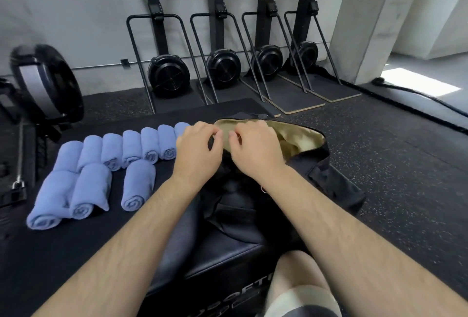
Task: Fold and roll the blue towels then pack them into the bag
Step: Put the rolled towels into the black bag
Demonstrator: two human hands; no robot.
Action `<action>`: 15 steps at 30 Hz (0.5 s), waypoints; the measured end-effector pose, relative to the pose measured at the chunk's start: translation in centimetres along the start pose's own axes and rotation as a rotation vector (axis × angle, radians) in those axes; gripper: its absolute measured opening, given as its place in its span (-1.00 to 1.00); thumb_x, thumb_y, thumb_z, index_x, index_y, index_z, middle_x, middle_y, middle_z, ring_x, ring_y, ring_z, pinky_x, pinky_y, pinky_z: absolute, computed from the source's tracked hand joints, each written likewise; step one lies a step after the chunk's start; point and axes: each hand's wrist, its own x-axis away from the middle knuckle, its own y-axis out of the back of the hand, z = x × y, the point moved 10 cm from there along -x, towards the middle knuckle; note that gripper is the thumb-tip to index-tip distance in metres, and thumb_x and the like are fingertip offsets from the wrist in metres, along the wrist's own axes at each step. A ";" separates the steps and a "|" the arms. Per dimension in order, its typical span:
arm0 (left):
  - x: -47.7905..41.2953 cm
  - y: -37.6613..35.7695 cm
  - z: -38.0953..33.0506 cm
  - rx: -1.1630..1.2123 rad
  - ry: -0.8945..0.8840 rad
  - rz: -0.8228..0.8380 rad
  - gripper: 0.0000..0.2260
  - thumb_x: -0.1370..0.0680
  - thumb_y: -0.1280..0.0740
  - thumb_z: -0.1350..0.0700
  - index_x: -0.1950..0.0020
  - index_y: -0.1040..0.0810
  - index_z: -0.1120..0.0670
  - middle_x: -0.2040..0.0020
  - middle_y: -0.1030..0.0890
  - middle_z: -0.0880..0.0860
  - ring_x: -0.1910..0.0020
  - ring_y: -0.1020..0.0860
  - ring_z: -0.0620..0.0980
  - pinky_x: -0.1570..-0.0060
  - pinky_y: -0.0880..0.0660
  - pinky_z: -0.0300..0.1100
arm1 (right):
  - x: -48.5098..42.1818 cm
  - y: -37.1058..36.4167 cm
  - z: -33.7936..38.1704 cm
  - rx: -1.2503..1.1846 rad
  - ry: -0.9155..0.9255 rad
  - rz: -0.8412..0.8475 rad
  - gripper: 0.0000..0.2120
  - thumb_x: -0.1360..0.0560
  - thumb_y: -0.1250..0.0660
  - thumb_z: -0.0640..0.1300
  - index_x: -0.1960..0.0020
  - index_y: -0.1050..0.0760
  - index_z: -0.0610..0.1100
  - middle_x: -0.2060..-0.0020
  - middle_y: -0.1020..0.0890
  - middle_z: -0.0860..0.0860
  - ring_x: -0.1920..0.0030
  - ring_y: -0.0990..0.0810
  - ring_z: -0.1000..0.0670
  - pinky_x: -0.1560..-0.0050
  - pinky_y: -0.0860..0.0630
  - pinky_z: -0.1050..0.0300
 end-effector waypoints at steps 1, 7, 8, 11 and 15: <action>0.5 0.5 0.7 0.071 0.032 0.006 -0.80 -0.62 -0.22 0.02 0.17 -0.55 -0.06 0.12 -0.55 -0.14 0.08 -0.50 -0.04 0.05 -0.40 -0.07 | 0.1 -0.4 1.5 -0.040 0.021 0.004 -0.72 -0.61 -0.16 -0.03 0.25 -0.39 -0.06 0.24 -0.61 -0.05 0.13 -0.50 -0.17 0.09 -0.42 -0.08; 3.8 3.8 8.3 0.204 0.242 -0.020 -0.74 -0.64 -0.25 0.10 0.25 -0.53 0.02 0.27 -0.55 -0.06 0.26 -0.47 -0.11 0.28 -0.33 -0.24 | 0.6 -6.1 8.5 -0.179 0.075 0.143 -0.70 -0.64 -0.13 -0.04 0.25 -0.35 -0.10 0.27 -0.55 -0.06 0.18 -0.45 -0.15 0.19 -0.36 -0.04; 4.4 4.2 9.9 0.195 0.277 -0.018 -0.74 -0.63 -0.25 0.11 0.25 -0.54 0.03 0.27 -0.56 -0.06 0.27 -0.48 -0.11 0.27 -0.33 -0.26 | 0.8 -7.6 9.7 -0.208 0.080 0.188 -0.70 -0.64 -0.13 -0.04 0.25 -0.35 -0.09 0.26 -0.57 -0.07 0.18 -0.45 -0.16 0.17 -0.39 -0.06; 6.0 5.3 14.5 0.178 0.352 -0.009 -0.80 -0.60 -0.26 0.15 0.17 -0.62 0.08 0.19 -0.64 -0.02 0.16 -0.58 -0.03 0.13 -0.49 -0.12 | 1.5 -12.2 12.8 -0.315 0.075 0.299 -0.73 -0.62 -0.15 -0.03 0.19 -0.46 -0.11 0.21 -0.62 -0.07 0.13 -0.55 -0.19 0.14 -0.48 -0.07; 9.0 4.7 21.5 -0.029 0.586 0.112 -0.73 -0.61 -0.31 0.09 -0.28 -0.59 0.11 -0.26 -0.59 0.18 -0.28 -0.49 0.21 -0.29 -0.39 0.00 | 3.0 -19.0 16.2 -0.349 0.051 0.516 -0.74 -0.62 -0.18 -0.04 -0.10 -0.56 -0.16 -0.07 -0.64 -0.18 -0.09 -0.57 -0.22 -0.01 -0.49 -0.06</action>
